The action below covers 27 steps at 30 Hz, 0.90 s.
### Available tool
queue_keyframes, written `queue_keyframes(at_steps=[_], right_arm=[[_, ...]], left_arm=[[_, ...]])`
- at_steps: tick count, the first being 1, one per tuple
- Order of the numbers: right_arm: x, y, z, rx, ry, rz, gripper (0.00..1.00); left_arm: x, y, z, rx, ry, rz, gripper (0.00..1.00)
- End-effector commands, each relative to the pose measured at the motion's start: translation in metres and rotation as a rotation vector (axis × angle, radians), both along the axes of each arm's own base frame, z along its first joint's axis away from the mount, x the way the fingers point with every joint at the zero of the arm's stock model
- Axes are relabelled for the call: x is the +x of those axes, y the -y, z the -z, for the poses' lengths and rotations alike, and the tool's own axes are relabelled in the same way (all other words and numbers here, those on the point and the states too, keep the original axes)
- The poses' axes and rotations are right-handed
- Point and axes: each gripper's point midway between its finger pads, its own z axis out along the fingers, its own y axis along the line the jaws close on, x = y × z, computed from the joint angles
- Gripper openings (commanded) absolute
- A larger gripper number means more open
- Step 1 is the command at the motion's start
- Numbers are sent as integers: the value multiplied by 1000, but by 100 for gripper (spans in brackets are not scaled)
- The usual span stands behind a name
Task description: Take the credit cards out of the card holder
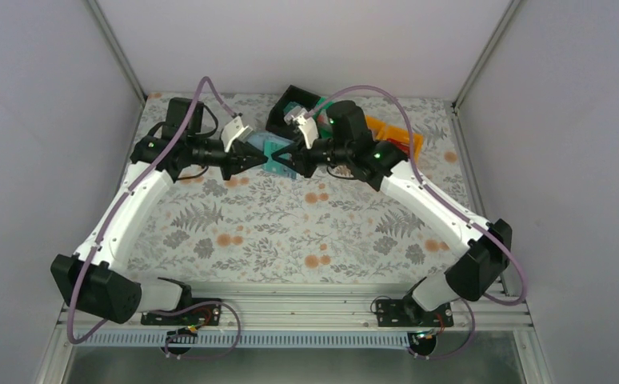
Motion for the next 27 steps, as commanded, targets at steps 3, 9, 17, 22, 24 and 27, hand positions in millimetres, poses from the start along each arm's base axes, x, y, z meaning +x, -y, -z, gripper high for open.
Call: queue_keyframes(at_steps=[3,9,17,22,24,27], right_arm=[[-19,-1,-17,107,103,-96,32],[-24,19,-15,118,121,-94,46],[-27,33,-10,110,112,-119,33],[-27,38,-7,113,93,-138,12],[-26,40,-5,107,86,-134,9],[-26,44,-4,105,78,-138,4]], left_arm=[[-37,12,-34,-109,71,165,2],[-34,3,-32,-92,86,138,2],[-32,-3,-26,-56,100,125,2],[-30,-9,-23,-30,114,102,2],[-27,-13,-21,-17,116,84,2],[-25,-19,-21,-11,124,68,2]])
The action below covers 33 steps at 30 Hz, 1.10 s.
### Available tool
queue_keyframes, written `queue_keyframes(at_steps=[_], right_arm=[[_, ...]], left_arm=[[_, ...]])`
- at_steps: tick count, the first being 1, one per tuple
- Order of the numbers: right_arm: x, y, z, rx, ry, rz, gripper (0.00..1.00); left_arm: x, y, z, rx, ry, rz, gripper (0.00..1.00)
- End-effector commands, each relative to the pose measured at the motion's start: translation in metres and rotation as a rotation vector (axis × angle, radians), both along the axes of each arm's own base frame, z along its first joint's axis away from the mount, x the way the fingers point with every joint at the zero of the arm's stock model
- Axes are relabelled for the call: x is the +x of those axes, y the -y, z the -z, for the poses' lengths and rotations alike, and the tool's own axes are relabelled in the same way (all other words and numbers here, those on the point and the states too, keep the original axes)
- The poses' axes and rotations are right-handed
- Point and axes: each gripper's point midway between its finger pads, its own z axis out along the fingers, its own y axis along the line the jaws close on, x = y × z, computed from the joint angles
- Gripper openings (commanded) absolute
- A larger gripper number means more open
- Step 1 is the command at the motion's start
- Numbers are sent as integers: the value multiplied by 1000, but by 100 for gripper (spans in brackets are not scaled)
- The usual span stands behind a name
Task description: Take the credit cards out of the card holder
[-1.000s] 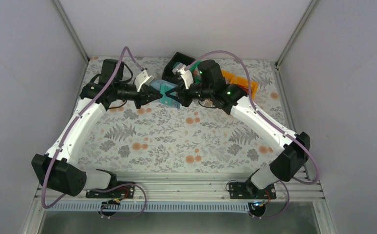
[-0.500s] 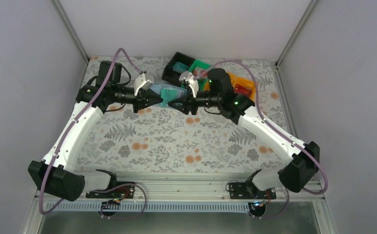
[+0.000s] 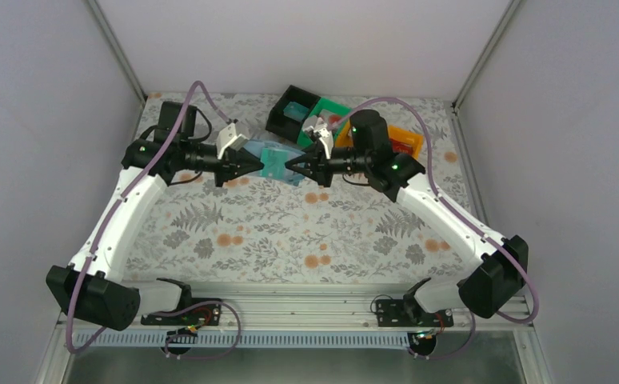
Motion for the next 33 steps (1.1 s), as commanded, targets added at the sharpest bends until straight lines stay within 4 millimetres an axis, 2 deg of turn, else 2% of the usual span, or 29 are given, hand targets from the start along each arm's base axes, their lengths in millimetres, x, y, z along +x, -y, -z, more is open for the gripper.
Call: queue_keyframes(at_steps=[1,4,7,10,12,16,19,20,21,23,26,28,31,32,33], right_arm=[[-3,11,-2,5,-3,-14,4],[-1,16,-2,0,-1,-2,4],[6,25,1,-6,-11,43,4],[20,29,15,-27,-70,116,5],[29,26,36,-52,-160,150,6],[36,10,94,-109,-330,139,8],[29,-16,126,-149,-397,70,7],[25,-26,132,-157,-402,40,7],[22,-38,149,-181,-431,7,7],[17,-56,168,-199,-465,-55,7],[15,-76,202,-238,-536,-115,7],[17,-85,233,-284,-597,-130,7],[20,-90,260,-321,-645,-140,9],[22,-90,265,-330,-647,-132,12],[26,-88,269,-341,-647,-116,21]], left_arm=[[1,-13,-11,14,79,-29,2],[6,-19,-9,22,76,-55,2],[15,-33,-3,42,81,-107,2],[26,-49,7,75,74,-182,2],[36,-62,10,98,71,-251,2],[55,-93,8,122,82,-390,2],[59,-105,5,130,87,-438,2],[59,-106,4,129,88,-441,2],[59,-106,5,126,84,-440,2],[58,-104,6,114,69,-432,2],[61,-101,11,88,34,-422,2],[63,-99,14,67,10,-414,2],[66,-96,16,43,-21,-400,2],[67,-95,18,39,-30,-397,2],[67,-95,20,36,-40,-395,2]])
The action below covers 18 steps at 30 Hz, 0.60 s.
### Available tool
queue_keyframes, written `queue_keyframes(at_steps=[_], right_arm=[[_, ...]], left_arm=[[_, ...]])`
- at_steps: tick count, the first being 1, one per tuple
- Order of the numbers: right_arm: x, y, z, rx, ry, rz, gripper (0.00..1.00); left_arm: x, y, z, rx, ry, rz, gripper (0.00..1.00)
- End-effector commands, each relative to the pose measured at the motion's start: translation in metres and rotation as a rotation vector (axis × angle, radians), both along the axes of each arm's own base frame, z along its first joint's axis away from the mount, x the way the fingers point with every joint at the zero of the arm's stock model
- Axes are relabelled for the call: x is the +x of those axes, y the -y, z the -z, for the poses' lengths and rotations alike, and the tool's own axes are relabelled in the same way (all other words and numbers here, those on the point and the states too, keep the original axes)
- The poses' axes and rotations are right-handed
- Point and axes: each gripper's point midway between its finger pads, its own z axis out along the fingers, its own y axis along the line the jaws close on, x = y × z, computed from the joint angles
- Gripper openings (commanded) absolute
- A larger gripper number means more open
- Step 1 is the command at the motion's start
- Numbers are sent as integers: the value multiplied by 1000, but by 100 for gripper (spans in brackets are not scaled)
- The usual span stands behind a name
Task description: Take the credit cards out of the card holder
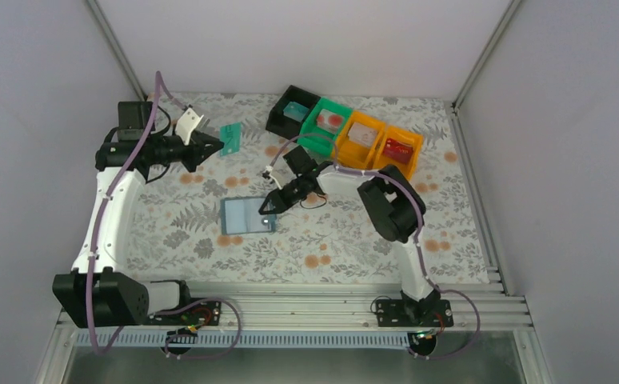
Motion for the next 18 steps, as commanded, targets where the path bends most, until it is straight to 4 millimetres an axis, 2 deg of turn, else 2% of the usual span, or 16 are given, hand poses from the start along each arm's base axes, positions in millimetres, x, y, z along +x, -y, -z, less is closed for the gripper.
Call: queue_keyframes(at_steps=[1,2,4,7,9,11,13,16,18], right_arm=[[7,-2,3,-9,-9,-2,32],[11,1,4,-21,-2,14,41],[23,11,-3,-43,48,51,49],[41,29,-41,-59,249,98,58],[46,38,-90,-34,466,99,60],[36,48,-169,66,758,78,61],[23,62,-231,155,1063,57,61],[-2,87,-304,241,1554,27,61],[-13,102,-343,245,1852,57,67]], left_arm=[[3,5,7,-60,-43,23,2],[3,5,10,-64,-54,23,2],[3,6,13,-71,-67,25,2],[2,7,8,-87,-75,27,2],[-1,10,-3,-106,-72,39,2],[-7,14,-19,-145,-70,65,2],[-19,23,-41,-218,-75,123,2],[-37,35,-72,-331,-91,223,2],[-49,40,-91,-383,-109,275,2]])
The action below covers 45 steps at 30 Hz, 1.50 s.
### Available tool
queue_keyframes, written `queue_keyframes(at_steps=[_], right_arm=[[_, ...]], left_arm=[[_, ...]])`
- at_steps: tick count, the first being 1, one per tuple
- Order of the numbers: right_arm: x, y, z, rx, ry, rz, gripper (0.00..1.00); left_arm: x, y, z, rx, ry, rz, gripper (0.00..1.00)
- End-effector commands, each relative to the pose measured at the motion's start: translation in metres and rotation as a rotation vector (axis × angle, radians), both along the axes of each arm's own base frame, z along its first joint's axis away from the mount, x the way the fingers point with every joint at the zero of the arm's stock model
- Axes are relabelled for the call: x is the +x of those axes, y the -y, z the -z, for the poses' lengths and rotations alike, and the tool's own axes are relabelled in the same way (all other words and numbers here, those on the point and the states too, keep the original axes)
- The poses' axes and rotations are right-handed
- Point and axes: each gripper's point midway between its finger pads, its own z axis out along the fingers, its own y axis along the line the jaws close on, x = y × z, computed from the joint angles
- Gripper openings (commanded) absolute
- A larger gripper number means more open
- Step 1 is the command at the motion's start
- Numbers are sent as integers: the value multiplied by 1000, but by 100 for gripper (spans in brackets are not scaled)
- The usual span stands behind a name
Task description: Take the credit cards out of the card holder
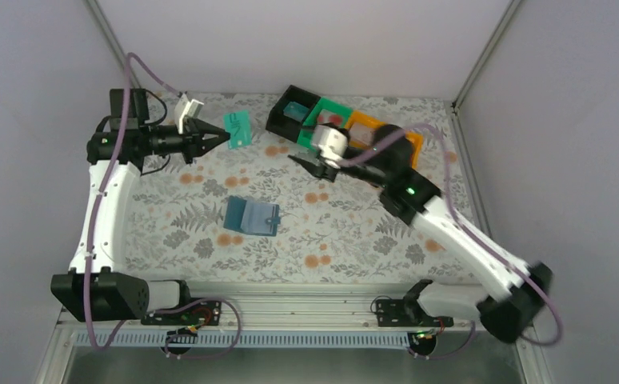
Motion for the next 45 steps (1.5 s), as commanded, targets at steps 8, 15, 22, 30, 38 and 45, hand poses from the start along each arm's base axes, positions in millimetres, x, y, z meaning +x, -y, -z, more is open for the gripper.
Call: queue_keyframes(at_steps=[8,15,22,30,38,45], right_arm=[[-25,-6,-88,-359,1464,122,64],[-35,-23,-106,-507,1922,237,57],[-30,-44,-86,-615,2062,184,55],[-39,-57,-71,-612,2080,94,35],[-40,-55,-76,-555,1912,79,4],[11,-53,-100,-440,1292,180,4]], left_arm=[[-70,32,-70,-345,-135,321,2],[-75,35,-57,-376,-206,349,2],[-79,44,-51,-370,-220,381,2],[-81,45,-50,-368,-220,386,2],[-67,45,-39,-319,-215,308,6],[6,4,-17,-67,-99,-100,100]])
